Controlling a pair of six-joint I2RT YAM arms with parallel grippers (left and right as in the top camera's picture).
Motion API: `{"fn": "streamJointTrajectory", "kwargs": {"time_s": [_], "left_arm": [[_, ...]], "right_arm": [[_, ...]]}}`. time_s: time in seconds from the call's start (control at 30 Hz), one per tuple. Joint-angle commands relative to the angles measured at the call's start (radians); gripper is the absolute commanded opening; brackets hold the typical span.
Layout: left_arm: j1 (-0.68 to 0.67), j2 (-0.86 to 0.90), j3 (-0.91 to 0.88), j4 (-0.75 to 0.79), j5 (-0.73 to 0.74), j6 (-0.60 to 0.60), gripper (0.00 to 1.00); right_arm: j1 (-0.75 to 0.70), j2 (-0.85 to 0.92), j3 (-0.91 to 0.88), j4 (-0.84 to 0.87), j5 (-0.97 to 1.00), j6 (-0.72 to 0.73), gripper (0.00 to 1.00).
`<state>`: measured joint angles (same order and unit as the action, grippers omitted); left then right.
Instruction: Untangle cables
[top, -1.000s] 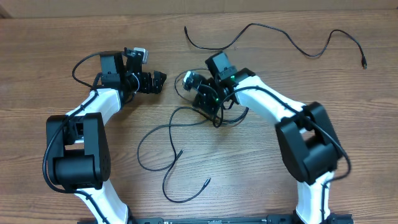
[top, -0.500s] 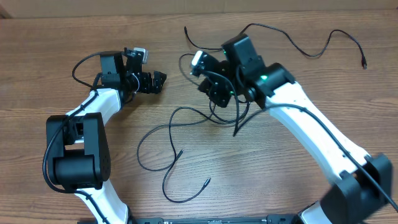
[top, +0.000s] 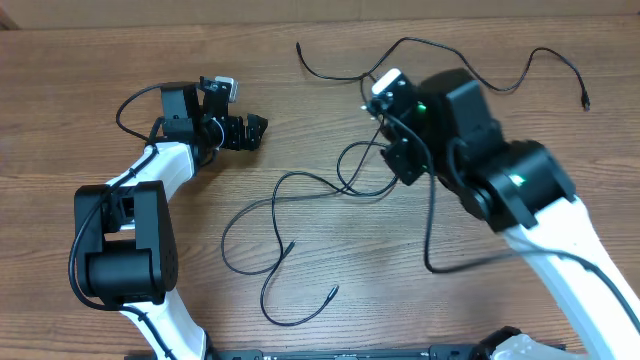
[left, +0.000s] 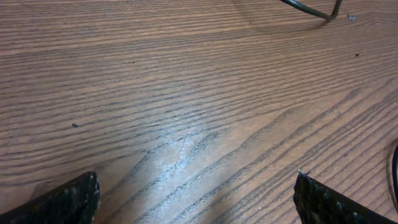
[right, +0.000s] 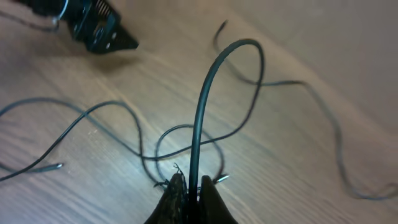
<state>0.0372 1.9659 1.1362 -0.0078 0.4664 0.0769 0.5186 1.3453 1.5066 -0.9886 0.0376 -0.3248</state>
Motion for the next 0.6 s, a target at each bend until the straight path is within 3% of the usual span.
{"fn": "streamJointTrajectory", "kwargs": {"time_s": [0.0,0.27,0.57], "left_arm": [[0.002,0.008,0.012,0.004,-0.003,-0.01,1.0],[0.002,0.008,0.012,0.004,-0.003,-0.01,1.0],[0.002,0.008,0.012,0.004,-0.003,-0.01,0.99]], "right_arm": [[0.002,-0.059,0.025,0.0,0.091,0.019,0.04],[0.002,-0.159,0.025,0.066,0.12,0.013,0.04],[0.002,-0.253,0.025,0.373,0.119,-0.057,0.04]]}}
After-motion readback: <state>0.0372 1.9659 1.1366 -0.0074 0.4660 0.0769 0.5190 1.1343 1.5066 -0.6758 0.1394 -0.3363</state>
